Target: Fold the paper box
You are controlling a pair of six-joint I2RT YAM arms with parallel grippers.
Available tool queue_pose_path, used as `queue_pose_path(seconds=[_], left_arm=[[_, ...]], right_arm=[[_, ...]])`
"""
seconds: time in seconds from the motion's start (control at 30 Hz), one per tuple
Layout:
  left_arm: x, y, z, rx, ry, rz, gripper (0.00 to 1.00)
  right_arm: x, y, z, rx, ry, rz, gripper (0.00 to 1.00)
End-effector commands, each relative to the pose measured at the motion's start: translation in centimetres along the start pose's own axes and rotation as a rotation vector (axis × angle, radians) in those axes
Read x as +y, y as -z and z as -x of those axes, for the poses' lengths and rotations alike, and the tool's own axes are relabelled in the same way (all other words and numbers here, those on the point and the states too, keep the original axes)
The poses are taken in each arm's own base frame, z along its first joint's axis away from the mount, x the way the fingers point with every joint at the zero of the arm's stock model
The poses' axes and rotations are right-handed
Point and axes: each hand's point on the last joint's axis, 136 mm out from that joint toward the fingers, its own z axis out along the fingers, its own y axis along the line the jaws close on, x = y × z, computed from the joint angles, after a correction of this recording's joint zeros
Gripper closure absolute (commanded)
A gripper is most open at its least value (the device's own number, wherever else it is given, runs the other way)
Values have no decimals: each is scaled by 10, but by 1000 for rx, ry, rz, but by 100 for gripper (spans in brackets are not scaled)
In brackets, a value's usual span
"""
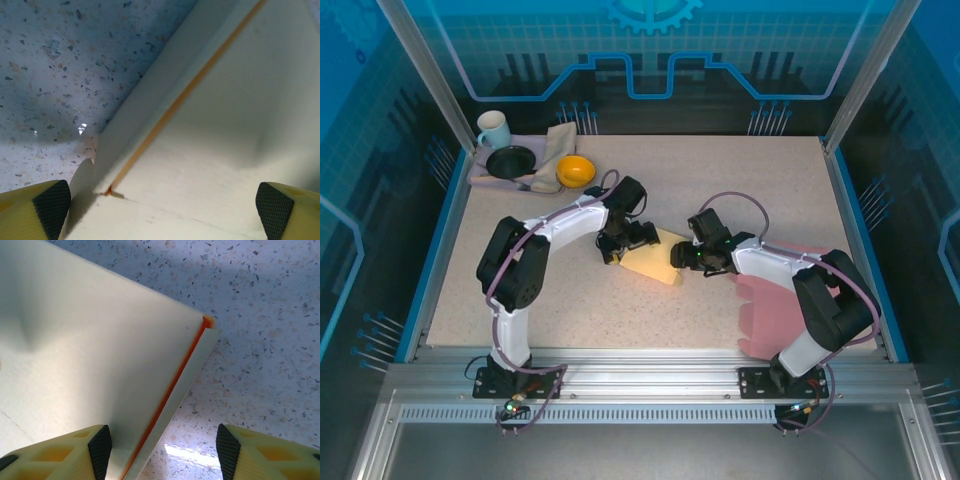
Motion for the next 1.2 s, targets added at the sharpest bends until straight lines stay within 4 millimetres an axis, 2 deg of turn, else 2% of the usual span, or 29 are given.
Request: queue_pose_path(seconds=[0.0, 0.27, 0.67, 0.87, 1.0, 1.17], left_arm=[[0, -14, -5, 25, -17, -16, 1], [-6, -23, -7, 42, 6, -38, 1], [13, -36, -6, 37, 7, 46, 1], [19, -40, -5, 28, 16, 71, 1], [22, -42, -5, 26, 22, 81, 1], [22, -42, -6, 25, 24, 83, 1]], right_arm=[[-14, -2, -15, 45, -24, -35, 40], [-16, -2, -17, 46, -28, -36, 40], [-14, 6, -14, 31, -20, -29, 39], [-9, 24, -5, -3, 5, -26, 38], [-9, 43, 1, -31, 26, -38, 38], [-3, 63, -11, -33, 47, -35, 40]])
